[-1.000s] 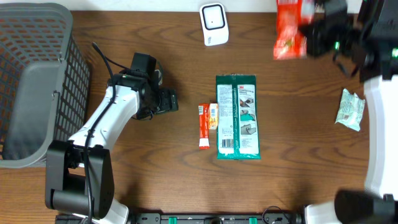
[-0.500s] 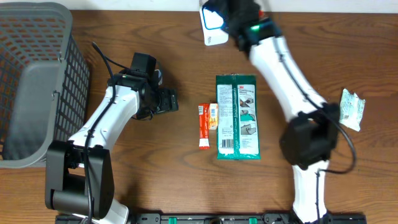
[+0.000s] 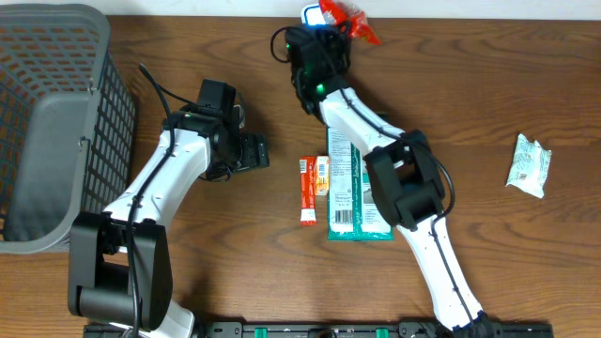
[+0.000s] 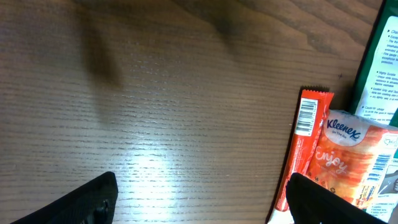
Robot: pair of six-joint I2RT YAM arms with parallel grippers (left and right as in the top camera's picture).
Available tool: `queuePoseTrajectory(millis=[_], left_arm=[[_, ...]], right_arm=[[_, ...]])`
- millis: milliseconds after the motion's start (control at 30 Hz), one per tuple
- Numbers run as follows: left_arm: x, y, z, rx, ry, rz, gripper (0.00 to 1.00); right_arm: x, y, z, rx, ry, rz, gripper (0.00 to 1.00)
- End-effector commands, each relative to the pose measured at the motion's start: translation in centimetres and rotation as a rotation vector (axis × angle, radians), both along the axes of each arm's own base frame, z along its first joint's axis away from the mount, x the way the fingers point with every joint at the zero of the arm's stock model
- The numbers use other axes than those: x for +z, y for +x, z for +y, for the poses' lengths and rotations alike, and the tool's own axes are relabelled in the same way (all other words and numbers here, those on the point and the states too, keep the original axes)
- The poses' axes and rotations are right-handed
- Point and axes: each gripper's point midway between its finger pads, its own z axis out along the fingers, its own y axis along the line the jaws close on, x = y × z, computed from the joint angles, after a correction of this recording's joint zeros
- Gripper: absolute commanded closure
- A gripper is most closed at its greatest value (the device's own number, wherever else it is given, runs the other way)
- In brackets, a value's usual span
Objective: Scan the item barcode
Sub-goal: 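Hold the red snack bag under the white scanner with right gripper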
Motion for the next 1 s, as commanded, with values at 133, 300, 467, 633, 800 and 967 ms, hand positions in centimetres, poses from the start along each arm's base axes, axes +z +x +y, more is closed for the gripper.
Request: queuePoseTrajectory(millis=[133, 300, 467, 633, 800, 967], left_arm=[[0.9, 0.3, -0.1, -0.011, -0.011, -0.027, 0.13], [0.9, 0.3, -0.1, -0.011, -0.011, -0.027, 0.13], [0.9, 0.3, -0.1, -0.011, -0.011, -0.027, 0.13], [0.9, 0.3, -0.1, -0.011, -0.011, -0.027, 0.13], [0.9, 0.3, -0.1, -0.011, -0.011, -0.027, 0.13], [0.9, 0.3, -0.1, -0.011, -0.011, -0.027, 0.13]], right_arm=[[-1.1, -1.4, 3.4, 0.05, -0.101, 0.064, 0.99], [-2.0, -2.3, 3.5, 0.046, -0.179, 0.136, 0.99], [-1.6, -2.9, 2.5, 0.01, -0.346, 0.209, 0.99], [-0.1, -2.7, 2.4, -0.002, -0.411, 0.197, 0.99], [1.0, -2.6, 3.3, 0.014, -0.466, 0.189, 0.99], [0.4, -2.9, 3.0, 0.012, -0.496, 0.229, 0.99]])
